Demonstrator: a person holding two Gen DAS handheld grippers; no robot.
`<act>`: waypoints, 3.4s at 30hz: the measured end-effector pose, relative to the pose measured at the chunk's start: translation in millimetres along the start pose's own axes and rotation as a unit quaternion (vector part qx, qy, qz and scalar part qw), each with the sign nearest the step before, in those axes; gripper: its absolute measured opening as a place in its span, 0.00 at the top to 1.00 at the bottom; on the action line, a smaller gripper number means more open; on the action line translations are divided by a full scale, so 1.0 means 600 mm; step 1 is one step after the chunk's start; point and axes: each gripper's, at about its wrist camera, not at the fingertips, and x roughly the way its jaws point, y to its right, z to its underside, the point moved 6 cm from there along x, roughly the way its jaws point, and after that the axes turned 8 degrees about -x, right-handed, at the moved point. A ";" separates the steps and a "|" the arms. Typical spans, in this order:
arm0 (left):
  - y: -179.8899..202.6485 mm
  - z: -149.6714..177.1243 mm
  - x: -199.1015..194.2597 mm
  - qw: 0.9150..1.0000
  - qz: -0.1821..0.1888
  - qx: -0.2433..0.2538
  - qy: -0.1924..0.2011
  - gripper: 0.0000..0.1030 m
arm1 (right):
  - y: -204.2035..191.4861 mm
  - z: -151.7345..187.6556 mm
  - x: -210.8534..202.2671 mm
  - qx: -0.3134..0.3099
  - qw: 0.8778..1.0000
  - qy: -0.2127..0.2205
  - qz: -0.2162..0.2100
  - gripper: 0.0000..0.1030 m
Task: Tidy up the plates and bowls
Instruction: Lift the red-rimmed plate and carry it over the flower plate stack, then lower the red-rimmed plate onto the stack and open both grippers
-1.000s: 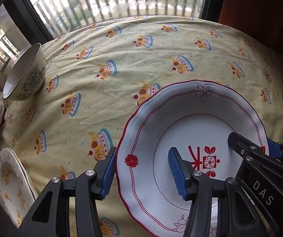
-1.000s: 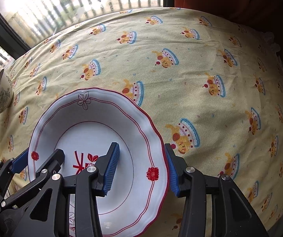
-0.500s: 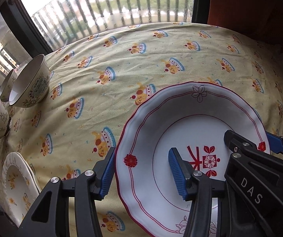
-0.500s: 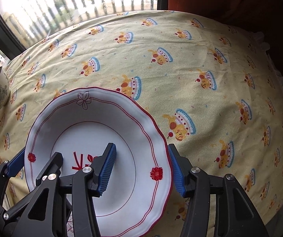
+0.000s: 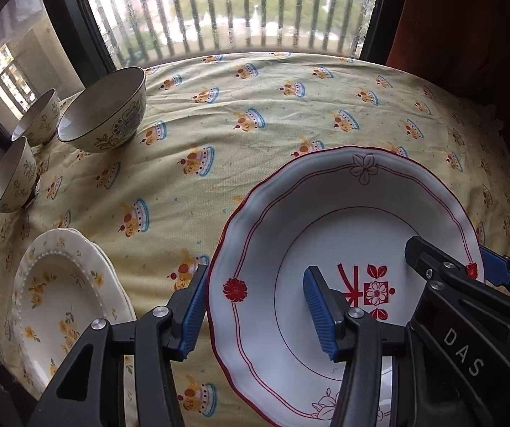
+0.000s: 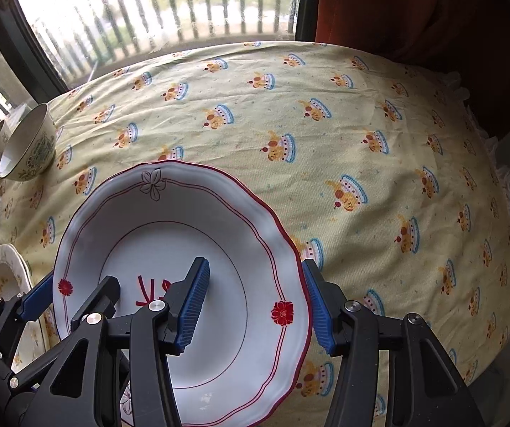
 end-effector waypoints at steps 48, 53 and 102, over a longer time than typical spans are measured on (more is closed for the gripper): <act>-0.380 0.041 -0.021 0.999 -0.027 -0.038 -0.001 0.48 | -0.419 0.039 -0.004 -0.075 0.997 -0.031 -0.002 0.44; -0.381 0.038 -0.019 0.999 -0.042 -0.031 0.003 0.48 | -0.424 0.036 0.004 -0.072 0.997 -0.038 -0.006 0.44; -0.419 0.032 -0.056 0.991 -0.062 -0.114 0.018 0.11 | -0.419 0.017 -0.041 -0.120 0.987 0.004 -0.109 0.33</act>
